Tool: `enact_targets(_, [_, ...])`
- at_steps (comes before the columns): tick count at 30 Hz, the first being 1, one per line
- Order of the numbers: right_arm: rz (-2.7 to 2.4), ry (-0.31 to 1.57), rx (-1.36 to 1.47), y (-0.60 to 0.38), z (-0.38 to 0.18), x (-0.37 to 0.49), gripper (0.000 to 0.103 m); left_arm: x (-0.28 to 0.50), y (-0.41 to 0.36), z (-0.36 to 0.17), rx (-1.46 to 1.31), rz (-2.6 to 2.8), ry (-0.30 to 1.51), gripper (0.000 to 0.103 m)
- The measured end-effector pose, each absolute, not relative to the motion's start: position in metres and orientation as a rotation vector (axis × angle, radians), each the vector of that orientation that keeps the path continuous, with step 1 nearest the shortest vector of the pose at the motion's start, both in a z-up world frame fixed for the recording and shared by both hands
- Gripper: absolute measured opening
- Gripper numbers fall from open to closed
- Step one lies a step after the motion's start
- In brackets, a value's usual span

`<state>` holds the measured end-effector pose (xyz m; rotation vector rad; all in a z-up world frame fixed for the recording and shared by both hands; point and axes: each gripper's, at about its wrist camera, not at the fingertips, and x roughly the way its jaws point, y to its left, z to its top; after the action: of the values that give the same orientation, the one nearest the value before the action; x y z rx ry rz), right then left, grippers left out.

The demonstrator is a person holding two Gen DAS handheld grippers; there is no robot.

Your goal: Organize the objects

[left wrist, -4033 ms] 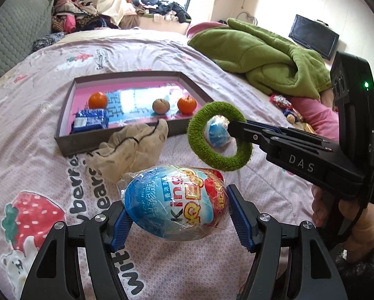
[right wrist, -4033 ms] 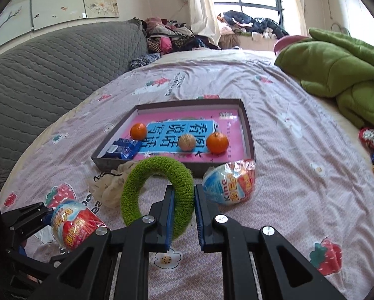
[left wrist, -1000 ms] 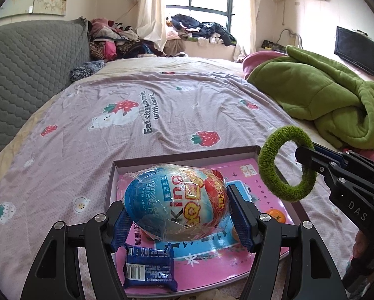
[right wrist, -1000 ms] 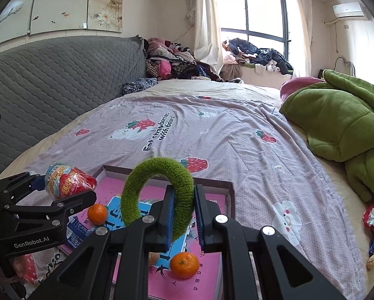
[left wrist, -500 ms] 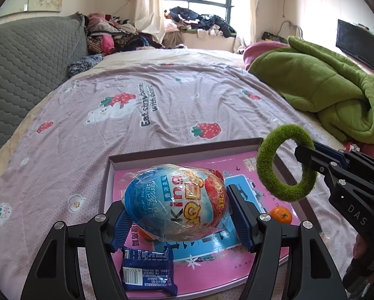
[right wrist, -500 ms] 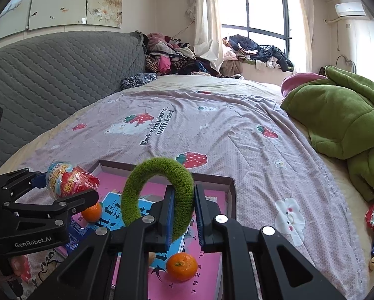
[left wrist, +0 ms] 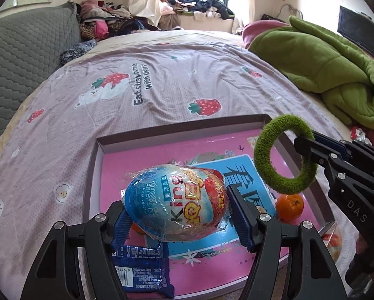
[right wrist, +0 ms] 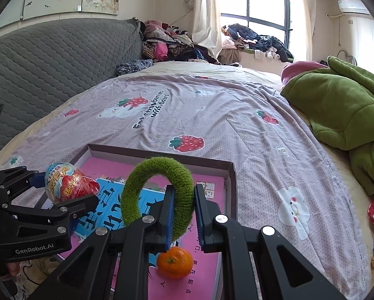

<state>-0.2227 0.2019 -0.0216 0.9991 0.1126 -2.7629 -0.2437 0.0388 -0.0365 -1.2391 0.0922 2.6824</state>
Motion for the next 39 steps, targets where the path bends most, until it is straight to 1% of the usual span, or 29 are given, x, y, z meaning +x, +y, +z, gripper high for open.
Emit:
enact_targets(18, [-2.751, 0.124, 1.057, 0.203, -0.035, -0.231, 0.016, -0.252, 0.041, -0.054, -1.322, 2.647, 0.123, 0.071])
enact_targets(39, [-2.72, 0.17, 1.188, 0.204, -0.056, -0.24, 0.016, -0.253, 0.057, -0.064, -1.349, 2.605, 0.246, 0.071])
